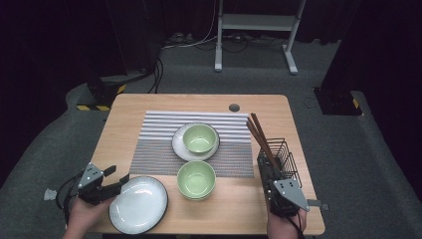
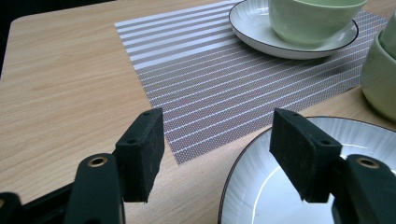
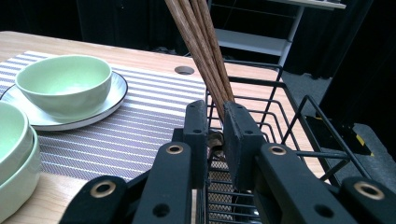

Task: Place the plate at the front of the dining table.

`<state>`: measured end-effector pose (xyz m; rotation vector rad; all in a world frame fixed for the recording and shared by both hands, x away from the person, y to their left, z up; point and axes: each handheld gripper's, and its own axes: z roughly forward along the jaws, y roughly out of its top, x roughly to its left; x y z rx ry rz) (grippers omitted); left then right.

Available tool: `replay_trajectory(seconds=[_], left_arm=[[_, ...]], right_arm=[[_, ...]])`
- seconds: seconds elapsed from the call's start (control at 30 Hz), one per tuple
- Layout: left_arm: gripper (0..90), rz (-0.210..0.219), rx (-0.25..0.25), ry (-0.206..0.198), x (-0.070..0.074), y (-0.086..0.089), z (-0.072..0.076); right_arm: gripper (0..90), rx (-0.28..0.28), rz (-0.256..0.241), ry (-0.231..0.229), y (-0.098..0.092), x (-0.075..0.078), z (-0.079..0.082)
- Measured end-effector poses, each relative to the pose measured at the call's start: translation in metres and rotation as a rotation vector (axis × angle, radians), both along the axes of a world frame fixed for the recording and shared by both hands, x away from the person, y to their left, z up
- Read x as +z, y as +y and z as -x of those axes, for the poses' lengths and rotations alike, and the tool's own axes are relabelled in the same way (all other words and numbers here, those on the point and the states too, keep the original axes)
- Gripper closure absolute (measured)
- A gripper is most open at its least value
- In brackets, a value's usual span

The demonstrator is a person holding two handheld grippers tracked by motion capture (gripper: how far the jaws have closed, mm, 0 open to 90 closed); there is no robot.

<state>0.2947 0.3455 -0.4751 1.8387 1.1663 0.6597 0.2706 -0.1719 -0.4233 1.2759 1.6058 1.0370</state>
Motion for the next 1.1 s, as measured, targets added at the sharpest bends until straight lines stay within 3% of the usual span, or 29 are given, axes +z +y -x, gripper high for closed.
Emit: replay_trajectory(seconds=[1.1], left_arm=[[36.0,0.015,-0.002,0.001,-0.002,0.000,0.001]], right_arm=[[82.2,0.035,-0.026,-0.088,-0.003,0.012,0.008]])
